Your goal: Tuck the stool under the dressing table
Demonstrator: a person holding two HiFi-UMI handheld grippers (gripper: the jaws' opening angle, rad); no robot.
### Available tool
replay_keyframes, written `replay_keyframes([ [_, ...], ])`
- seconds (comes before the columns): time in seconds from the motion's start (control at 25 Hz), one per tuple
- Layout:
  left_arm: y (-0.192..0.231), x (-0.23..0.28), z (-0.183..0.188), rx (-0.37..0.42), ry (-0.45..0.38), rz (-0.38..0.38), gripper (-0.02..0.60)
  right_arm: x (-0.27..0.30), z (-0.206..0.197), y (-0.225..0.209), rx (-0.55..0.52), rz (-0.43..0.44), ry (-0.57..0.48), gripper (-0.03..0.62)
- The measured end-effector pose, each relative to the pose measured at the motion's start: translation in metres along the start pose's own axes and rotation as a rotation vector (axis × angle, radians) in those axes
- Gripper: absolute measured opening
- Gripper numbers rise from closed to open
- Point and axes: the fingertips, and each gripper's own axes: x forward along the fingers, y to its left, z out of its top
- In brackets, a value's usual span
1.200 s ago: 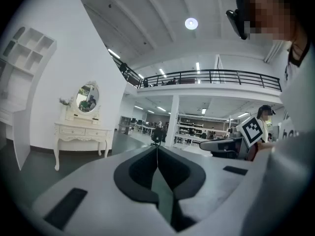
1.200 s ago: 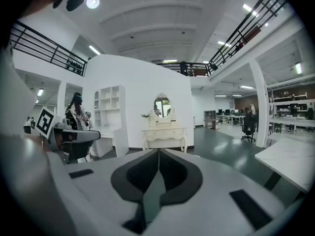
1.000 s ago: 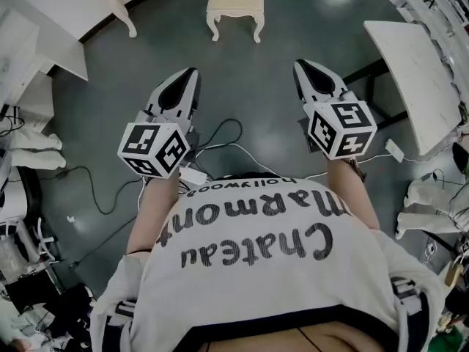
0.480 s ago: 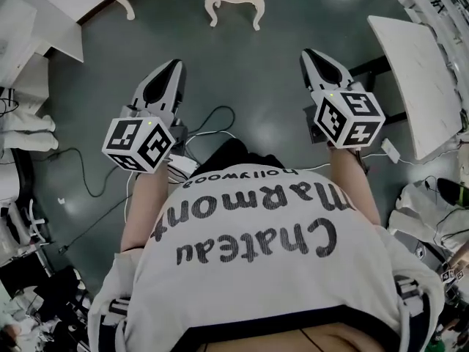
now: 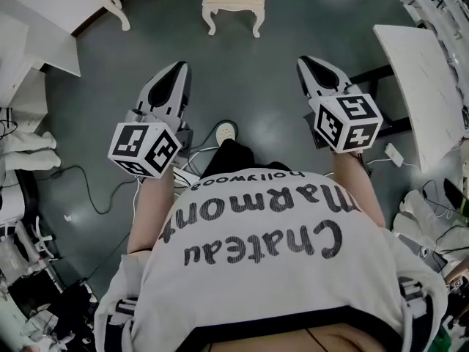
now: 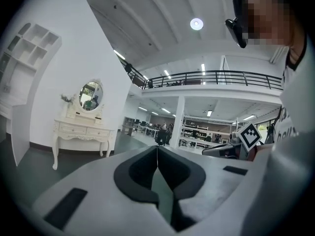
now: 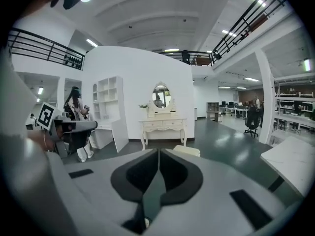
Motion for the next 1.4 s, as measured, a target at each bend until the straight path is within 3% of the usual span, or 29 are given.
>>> replay_keyframes([
  [0.44, 0.132, 0.103, 0.056, 0.022, -0.016, -0.021, 0.021, 0.162, 0.085, -0.012, -0.021, 0.034, -0.04, 0.029],
  [0.68, 0.181, 0.14, 0.079, 0.049, -0.026, -0.021, 0.021, 0.223, 0.117, -0.018, 0.0, 0.042, -0.077, 0.029],
  [1.04, 0.205, 0.178, 0.047, -0.039, 0.053, -0.05, 0.021, 0.261, 0.098, -0.037, 0.07, 0.015, 0.002, 0.029],
  [1.4, 0.225, 0.241, 0.039, -0.047, 0.088, -0.041, 0.022, 0.319, 0.098, -0.082, 0.14, 0.042, 0.014, 0.029],
])
